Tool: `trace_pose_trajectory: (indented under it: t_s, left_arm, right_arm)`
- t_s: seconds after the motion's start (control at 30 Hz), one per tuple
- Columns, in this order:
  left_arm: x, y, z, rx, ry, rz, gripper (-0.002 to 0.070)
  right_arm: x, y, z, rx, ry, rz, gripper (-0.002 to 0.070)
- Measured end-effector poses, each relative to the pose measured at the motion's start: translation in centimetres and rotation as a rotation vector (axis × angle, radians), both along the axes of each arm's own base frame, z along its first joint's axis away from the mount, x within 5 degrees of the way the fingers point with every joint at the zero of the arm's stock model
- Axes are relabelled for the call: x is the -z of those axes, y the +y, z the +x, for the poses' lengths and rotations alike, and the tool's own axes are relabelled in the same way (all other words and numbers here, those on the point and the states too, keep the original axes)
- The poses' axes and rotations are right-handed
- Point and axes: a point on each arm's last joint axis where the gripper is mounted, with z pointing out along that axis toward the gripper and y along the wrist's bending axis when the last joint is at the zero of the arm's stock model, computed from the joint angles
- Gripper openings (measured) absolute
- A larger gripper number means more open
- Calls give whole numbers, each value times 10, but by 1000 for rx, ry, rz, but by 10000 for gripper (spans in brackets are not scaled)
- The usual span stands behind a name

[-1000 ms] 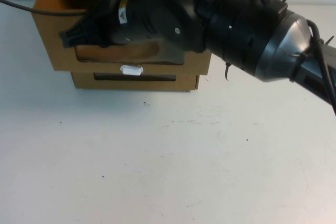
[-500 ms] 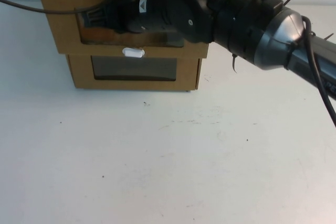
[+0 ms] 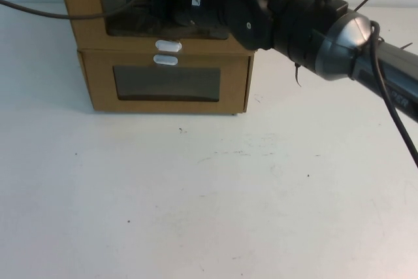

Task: Close the shoe box
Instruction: Close the shoe box with your right arm

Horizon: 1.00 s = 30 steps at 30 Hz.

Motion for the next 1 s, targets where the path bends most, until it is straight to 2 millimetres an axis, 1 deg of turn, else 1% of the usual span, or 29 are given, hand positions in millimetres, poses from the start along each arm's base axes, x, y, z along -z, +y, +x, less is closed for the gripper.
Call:
trace_pose_trajectory:
  t_s: [0.17, 0.23, 0.33, 0.43, 0.6, 0.8, 0.87, 0.93, 1.0]
  left_arm:
    - [0, 0, 0, -1, -1, -2, -2]
    - [0, 0, 0, -1, -1, -2, -2]
    - [-4, 0, -3, 2, -8, 2, -2]
    - [-16, 1, -12, 6, -31, 6, -2]
    - [-47, 3, -37, 20, -88, 3, -2]
    - [-78, 6, -70, 37, -137, 8, -2]
    - [-92, 8, -85, 32, -172, 3, -2]
    - [-105, 11, -102, 21, -214, -7, -2]
    - [-116, 14, -127, 5, -257, -17, -2]
  right_arm:
    - [3, 6, 7, 0, 0, 10, -11]
    - [3, 5, 9, 5, 6, 13, -11]
    - [-4, -1, 5, 9, 32, -1, -11]
    - [-21, -11, -6, 10, 68, -33, -11]
    - [-63, -30, -42, -66, 129, -83, -11]
    - [-96, -50, -84, -142, 196, -148, -11]
    - [-110, -56, -104, -153, 178, -196, -11]
    - [-121, -60, -131, -160, 155, -250, -11]
    - [-128, -62, -162, -167, 134, -291, -11]
